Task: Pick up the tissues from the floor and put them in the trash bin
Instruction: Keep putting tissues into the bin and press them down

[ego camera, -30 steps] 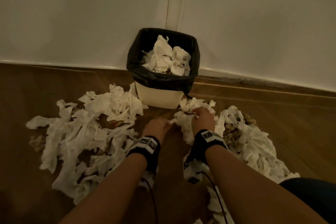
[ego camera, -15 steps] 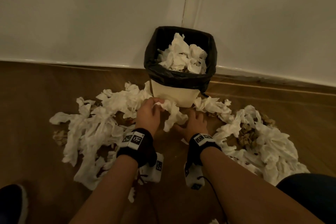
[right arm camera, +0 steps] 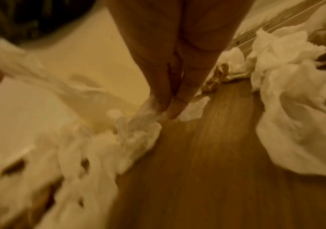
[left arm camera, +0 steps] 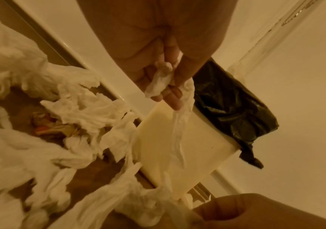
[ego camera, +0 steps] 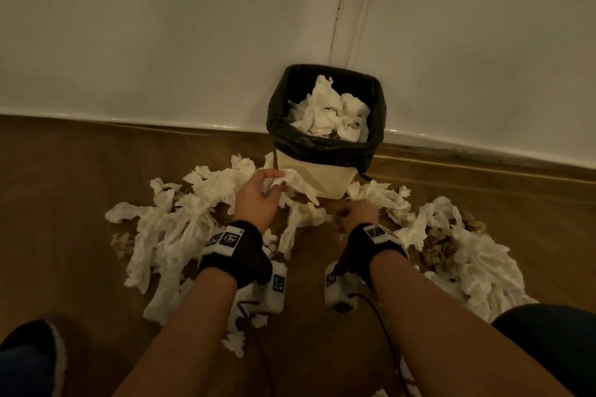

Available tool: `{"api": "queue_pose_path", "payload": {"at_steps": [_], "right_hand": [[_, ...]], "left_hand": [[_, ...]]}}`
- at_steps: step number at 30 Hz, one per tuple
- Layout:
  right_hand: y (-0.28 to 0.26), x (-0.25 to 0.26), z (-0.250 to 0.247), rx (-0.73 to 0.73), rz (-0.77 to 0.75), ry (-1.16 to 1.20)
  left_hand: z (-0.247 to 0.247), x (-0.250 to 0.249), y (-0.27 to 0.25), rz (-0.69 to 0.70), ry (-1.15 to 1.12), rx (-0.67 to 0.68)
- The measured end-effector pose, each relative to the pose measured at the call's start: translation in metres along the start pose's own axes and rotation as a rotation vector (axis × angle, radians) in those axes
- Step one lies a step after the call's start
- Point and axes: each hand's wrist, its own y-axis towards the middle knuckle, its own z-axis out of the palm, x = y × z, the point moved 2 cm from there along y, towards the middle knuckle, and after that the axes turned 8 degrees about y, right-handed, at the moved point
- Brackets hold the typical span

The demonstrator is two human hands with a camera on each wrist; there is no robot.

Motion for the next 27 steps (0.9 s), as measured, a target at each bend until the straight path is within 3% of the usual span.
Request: {"api": "queue_pose_path", "payload": {"at_steps": [4,8,12,16,21,24,27], "right_hand": [[-0.007,0.017,-0.03,-0.049,-0.021,0.326],[-0.021,0.033,-0.058,-0.076,-0.101,0.407],[-0.039,0.049,-0.086,-0.146,-0.189,0.456],[-0.062,0.076,-0.112,-0.175,-0.292,0.756],[-0.071,0.105,-0.155,-0.364,-0.448,0.946],[-0.064,0.112,-0.161,-0.439,-0.47,0.898],[-0.058,0.117,-0.153,-0.568,-0.512,0.476]], "left_hand": [[-0.008,-0.022,0.002,0.06,-0.007,0.021],[-0.018,-0.049,-0.001,0.154,0.011,0.013],[-0.028,-0.08,-0.005,0.268,0.023,-0.048],[-0.038,-0.118,-0.005,0.377,-0.048,-0.15],[-0.04,-0.167,0.01,0.522,0.034,-0.271],[-0.033,-0.18,0.026,0.559,0.156,-0.248],[-0.008,-0.178,0.039,0.561,0.472,-0.092]]}}
